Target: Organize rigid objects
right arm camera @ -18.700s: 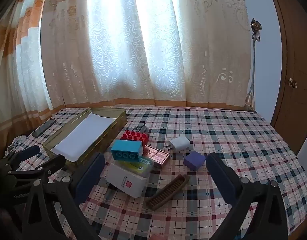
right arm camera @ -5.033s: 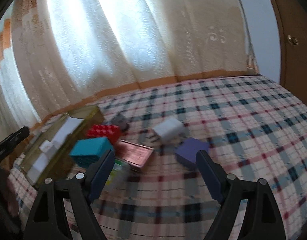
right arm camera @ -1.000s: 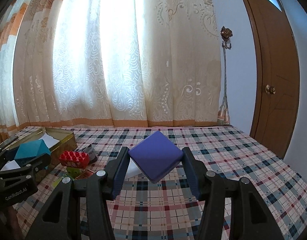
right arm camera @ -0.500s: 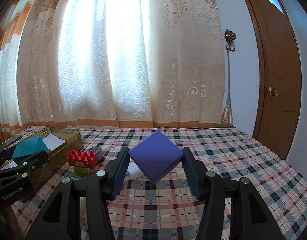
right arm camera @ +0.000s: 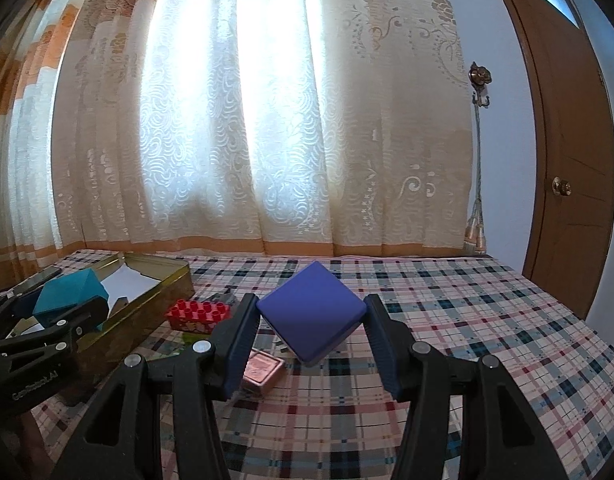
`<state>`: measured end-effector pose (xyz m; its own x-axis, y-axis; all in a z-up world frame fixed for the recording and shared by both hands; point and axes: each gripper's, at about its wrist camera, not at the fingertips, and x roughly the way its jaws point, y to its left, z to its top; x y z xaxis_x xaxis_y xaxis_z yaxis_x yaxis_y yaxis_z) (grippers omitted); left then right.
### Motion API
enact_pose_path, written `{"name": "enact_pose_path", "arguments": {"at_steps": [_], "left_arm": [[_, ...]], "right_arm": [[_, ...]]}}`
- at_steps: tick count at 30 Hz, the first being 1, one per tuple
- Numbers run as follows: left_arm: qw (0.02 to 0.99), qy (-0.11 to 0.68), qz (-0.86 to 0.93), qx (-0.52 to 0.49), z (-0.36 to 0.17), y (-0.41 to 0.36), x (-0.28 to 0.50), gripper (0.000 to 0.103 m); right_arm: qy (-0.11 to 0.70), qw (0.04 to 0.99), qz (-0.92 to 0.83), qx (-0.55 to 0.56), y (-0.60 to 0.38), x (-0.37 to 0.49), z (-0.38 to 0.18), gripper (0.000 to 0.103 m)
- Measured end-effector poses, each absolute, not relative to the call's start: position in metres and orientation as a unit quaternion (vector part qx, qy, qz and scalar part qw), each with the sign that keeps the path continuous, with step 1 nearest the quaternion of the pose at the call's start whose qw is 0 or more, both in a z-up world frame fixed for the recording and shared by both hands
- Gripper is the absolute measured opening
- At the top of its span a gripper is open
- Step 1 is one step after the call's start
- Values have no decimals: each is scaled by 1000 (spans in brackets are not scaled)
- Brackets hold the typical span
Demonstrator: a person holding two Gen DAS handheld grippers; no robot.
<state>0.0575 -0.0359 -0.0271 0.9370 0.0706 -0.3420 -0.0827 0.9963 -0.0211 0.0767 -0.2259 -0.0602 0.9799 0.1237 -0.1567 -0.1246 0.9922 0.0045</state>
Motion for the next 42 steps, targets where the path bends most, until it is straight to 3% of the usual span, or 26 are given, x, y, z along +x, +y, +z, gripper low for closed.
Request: {"name": "enact_pose_path", "arguments": {"at_steps": [42], "left_arm": [[978,171,113,-47,-28,45,27,74]], "right_arm": [[80,981,174,-35,-127,57,-63,56]]}}
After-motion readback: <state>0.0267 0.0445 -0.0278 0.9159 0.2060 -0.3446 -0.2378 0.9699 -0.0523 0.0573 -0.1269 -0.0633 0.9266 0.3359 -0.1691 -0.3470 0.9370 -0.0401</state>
